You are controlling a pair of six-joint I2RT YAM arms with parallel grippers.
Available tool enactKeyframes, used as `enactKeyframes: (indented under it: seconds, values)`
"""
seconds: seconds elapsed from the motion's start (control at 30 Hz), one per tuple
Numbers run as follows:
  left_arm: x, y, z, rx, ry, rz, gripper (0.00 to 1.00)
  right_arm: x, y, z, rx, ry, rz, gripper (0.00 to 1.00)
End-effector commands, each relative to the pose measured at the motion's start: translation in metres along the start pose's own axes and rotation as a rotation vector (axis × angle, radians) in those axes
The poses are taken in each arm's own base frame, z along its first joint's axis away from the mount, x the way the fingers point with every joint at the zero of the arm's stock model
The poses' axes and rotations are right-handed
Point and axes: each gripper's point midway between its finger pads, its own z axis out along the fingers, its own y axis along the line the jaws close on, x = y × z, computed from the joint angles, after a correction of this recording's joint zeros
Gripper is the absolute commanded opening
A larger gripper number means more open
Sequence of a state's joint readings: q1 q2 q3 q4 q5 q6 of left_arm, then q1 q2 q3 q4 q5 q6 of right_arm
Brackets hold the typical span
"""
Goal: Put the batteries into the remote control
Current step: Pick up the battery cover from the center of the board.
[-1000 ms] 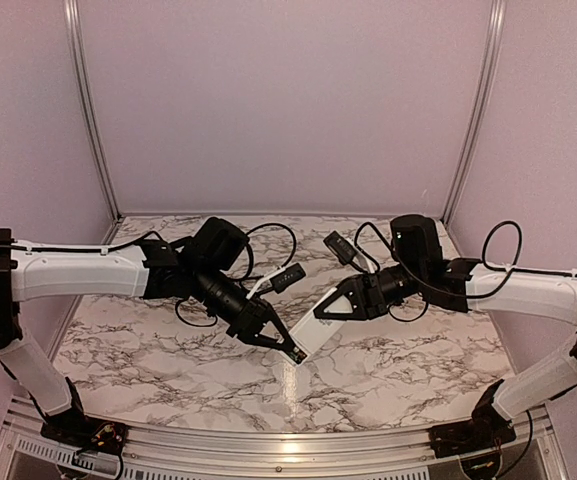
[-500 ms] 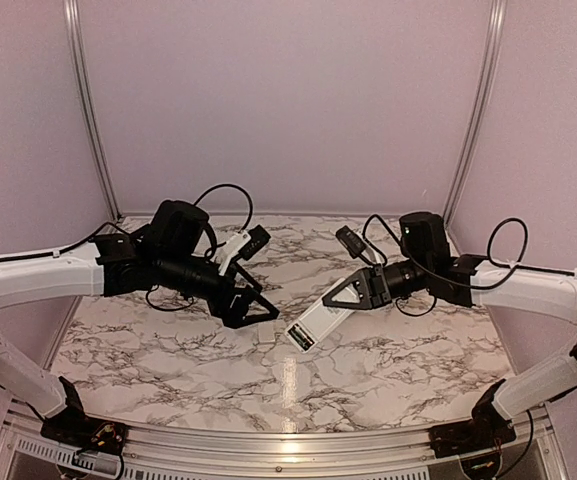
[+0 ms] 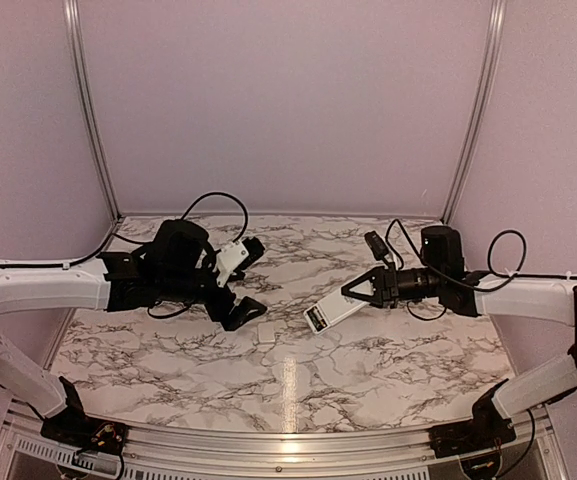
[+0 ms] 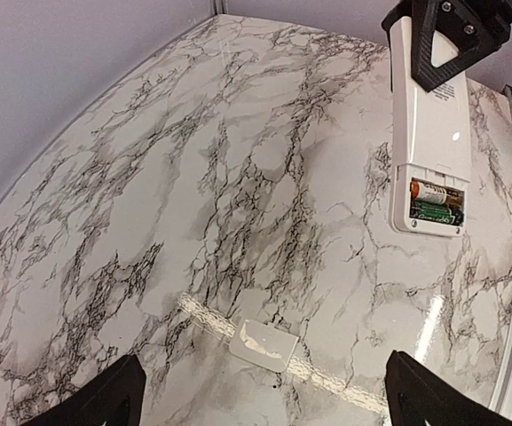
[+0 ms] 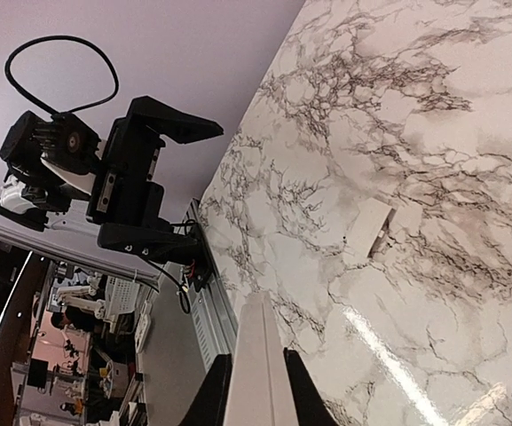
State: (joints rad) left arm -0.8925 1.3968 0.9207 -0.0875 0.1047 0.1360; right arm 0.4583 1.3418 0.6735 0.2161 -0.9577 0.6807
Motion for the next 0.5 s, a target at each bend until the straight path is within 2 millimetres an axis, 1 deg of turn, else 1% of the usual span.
enactKeyframes:
  seconds: [0.0,0.07,0.2,0.3,0.47]
  values:
    - [0.034,-0.004,0.016,0.064,0.211,0.224,0.99,-0.016,-0.007,-0.006,-0.016,-0.075,0.017,0.0]
    - [0.046,-0.002,0.023,0.074,0.251,0.283,0.99,-0.016,-0.01,-0.007,-0.017,-0.083,0.025,0.0]
    - [0.063,-0.013,0.039,0.176,0.28,0.35,0.99,-0.016,-0.011,-0.007,-0.031,-0.089,0.026,0.0]
    - [0.073,-0.016,0.051,0.229,0.306,0.377,0.99,-0.017,-0.011,-0.008,-0.032,-0.095,0.021,0.0]
    - [0.084,-0.009,0.071,0.282,0.343,0.393,0.99,-0.018,-0.015,-0.015,-0.038,-0.107,0.029,0.0]
